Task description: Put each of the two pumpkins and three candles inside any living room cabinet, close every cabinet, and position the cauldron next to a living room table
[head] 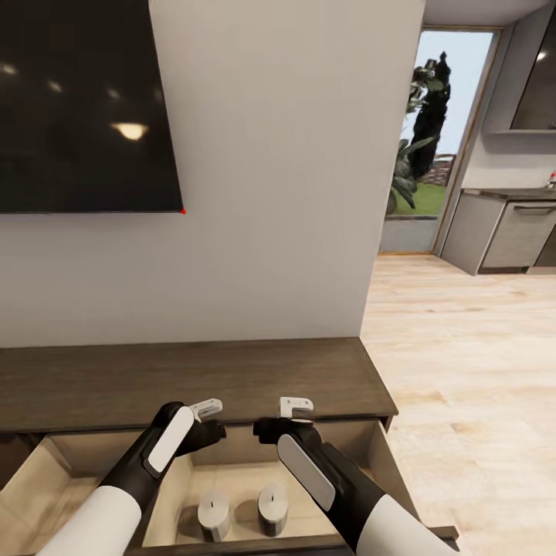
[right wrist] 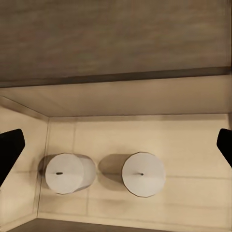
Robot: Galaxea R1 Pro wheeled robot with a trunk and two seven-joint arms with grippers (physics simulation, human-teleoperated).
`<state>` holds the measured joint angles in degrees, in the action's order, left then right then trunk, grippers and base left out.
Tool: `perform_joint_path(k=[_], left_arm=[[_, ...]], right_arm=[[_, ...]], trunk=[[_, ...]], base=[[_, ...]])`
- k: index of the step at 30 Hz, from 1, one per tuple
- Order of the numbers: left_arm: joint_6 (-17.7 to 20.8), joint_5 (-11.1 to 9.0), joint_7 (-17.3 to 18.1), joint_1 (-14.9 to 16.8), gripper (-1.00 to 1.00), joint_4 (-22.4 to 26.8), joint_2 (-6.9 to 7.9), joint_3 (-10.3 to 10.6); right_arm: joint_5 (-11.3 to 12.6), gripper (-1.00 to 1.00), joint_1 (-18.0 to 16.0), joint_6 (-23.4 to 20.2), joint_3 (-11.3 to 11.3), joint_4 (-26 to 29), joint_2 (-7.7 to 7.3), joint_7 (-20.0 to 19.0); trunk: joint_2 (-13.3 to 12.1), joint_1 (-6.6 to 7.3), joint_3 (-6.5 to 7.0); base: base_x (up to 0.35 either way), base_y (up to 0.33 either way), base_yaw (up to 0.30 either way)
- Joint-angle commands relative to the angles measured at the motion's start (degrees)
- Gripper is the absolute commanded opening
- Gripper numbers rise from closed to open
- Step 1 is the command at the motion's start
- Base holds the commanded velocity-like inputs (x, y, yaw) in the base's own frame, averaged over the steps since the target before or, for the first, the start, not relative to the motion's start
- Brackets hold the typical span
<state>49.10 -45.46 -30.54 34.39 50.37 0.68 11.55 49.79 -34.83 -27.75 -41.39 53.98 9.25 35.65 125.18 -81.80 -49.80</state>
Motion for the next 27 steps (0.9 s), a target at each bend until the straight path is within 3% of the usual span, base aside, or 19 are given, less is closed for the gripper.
perform_joint_path(k=[1, 27], left_arm=[[0.04, -0.60, -0.57, 0.01, 1.00, 0.07, 0.09, 0.23], [0.04, -0.45, -0.57, 0.01, 1.00, 0.08, 0.11, 0.23]], right_arm=[[0.40, 1.00, -0.06, -0.10, -0.11, 0.07, -0.02, 0.47], [0.31, 1.00, -0.06, -2.36, -0.09, 0.07, -0.02, 0.47]], trunk=[[-0.39, 0.23, 0.12], [-10.82, 5.94, 4.79]], base=[[0.000, 0.000, 0.000], [0.000, 0.000, 0.000]])
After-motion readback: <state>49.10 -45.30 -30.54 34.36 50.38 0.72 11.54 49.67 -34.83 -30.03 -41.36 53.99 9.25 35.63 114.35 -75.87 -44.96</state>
